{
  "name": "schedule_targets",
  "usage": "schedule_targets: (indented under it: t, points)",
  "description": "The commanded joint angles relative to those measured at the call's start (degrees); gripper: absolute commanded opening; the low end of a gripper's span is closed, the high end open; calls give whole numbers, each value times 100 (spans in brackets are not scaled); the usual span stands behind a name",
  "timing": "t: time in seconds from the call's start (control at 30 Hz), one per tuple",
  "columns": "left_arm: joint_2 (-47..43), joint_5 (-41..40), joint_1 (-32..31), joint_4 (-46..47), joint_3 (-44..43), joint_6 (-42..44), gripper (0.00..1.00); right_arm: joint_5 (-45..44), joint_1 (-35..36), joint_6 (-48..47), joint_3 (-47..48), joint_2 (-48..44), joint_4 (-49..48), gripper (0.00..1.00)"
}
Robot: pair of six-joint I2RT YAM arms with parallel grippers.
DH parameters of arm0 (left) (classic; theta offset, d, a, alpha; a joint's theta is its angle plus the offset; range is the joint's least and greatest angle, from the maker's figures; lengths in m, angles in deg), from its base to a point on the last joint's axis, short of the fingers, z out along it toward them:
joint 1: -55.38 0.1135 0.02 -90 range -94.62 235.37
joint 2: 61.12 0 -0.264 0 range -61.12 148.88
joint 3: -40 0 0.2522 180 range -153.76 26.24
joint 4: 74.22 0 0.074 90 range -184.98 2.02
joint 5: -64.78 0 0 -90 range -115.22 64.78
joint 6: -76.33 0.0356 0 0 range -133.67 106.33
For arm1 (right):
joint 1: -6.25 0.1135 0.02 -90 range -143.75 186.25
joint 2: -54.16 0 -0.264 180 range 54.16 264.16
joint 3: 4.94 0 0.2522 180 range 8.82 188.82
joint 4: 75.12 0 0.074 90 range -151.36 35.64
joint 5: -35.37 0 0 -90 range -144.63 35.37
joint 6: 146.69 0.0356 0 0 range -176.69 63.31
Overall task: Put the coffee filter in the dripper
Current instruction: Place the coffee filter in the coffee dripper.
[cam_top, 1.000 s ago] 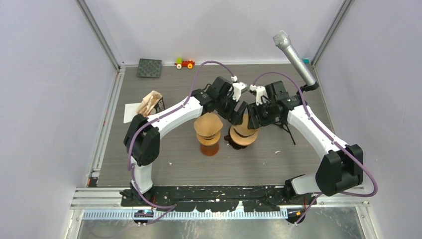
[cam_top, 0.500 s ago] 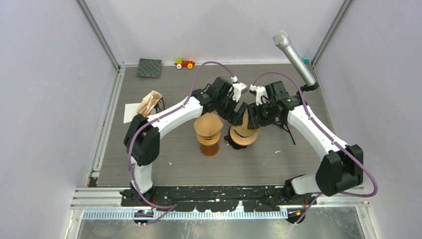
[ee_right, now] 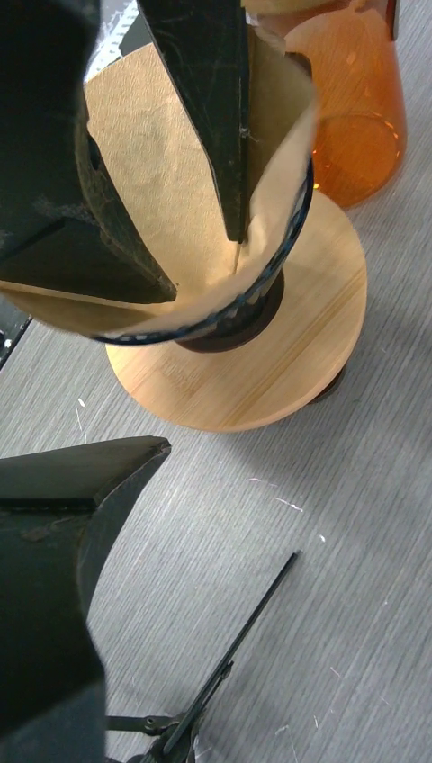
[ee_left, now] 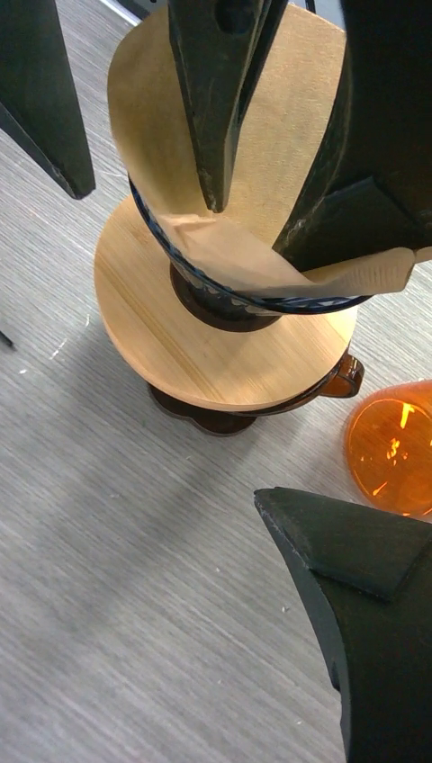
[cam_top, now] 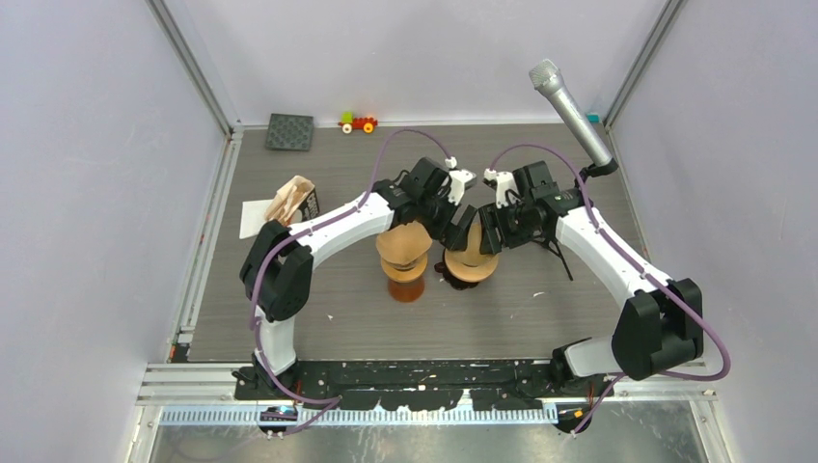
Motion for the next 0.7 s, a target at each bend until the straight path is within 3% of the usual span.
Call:
schedule_targets:
  t: [0.0,0.67]
  points:
    - [-210,-70,17,351,209,-138,84,-76,15,56,-148,-20,-298,60]
    - [11,-412,-13,211,167,-226,84,-518,47,105,-554,-71,-717,60]
